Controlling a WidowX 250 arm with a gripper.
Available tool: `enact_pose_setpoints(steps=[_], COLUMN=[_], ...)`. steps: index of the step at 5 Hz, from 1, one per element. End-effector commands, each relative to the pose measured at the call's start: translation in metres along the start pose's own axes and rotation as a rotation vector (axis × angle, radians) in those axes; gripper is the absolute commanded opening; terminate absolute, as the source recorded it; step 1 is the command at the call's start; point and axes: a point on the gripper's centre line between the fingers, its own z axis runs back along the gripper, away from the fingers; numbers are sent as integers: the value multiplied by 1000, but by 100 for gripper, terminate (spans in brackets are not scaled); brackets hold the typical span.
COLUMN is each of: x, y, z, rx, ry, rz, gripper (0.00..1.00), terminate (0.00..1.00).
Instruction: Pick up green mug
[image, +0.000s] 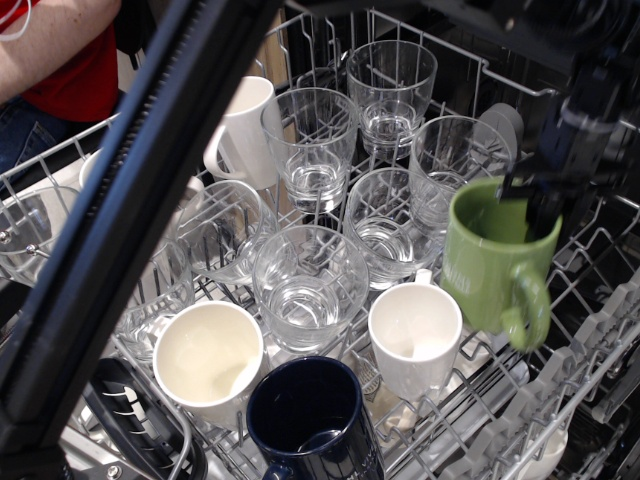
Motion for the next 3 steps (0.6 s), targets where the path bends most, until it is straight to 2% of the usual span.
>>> enact_pose_setpoints(steps=[1,2,3], x=[-3,-3,-5], y=[-4,4,8], z=[128,149,154], rx=[-222,-262,-262], ry=[-76,-51,-66], rz=[56,60,47], gripper=[0,0,0], terminate=[0,0,100])
